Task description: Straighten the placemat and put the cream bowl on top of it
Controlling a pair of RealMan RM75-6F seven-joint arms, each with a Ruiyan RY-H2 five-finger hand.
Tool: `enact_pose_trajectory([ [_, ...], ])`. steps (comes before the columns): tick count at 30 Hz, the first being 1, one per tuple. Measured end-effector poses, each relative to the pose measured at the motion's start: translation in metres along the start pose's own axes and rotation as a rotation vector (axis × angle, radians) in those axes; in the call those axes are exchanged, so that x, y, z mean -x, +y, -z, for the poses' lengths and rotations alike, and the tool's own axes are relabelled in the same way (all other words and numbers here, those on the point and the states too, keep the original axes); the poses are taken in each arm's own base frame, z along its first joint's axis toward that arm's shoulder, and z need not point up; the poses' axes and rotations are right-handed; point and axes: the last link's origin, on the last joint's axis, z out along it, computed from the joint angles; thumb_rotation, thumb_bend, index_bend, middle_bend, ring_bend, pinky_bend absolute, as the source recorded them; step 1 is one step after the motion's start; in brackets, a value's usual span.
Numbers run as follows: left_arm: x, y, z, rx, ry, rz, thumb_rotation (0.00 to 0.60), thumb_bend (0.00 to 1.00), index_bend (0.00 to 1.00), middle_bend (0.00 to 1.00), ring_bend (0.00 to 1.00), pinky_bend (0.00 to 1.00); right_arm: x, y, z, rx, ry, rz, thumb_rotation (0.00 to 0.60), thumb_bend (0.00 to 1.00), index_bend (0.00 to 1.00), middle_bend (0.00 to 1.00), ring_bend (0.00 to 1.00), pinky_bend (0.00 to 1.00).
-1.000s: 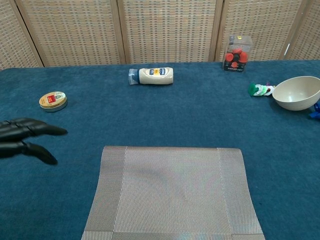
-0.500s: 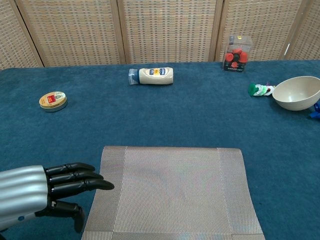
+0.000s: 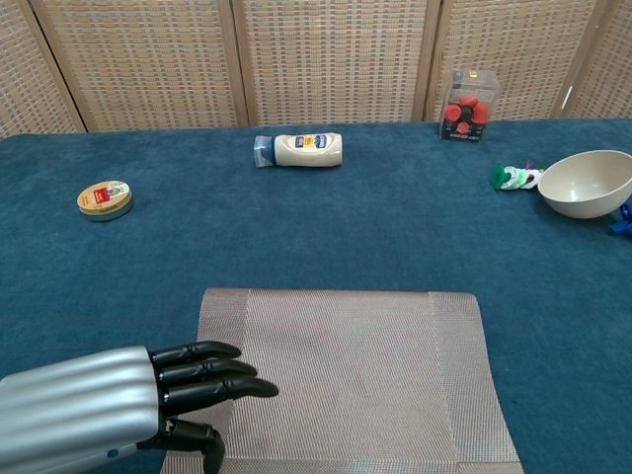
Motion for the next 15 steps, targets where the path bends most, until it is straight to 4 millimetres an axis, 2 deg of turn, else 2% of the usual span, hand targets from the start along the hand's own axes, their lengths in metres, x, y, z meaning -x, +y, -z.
enact_pose_trajectory([
  [15, 0.0020, -0.0001, -0.0099, -0.014, -0.014, -0.003, 0.600, 0.35, 0.39, 0.00, 0.00, 0.00, -0.0006, -0.0003, 0.0004, -0.002, 0.002, -0.006, 0.600, 0.00, 0.08, 0.00, 0.00, 0.00],
])
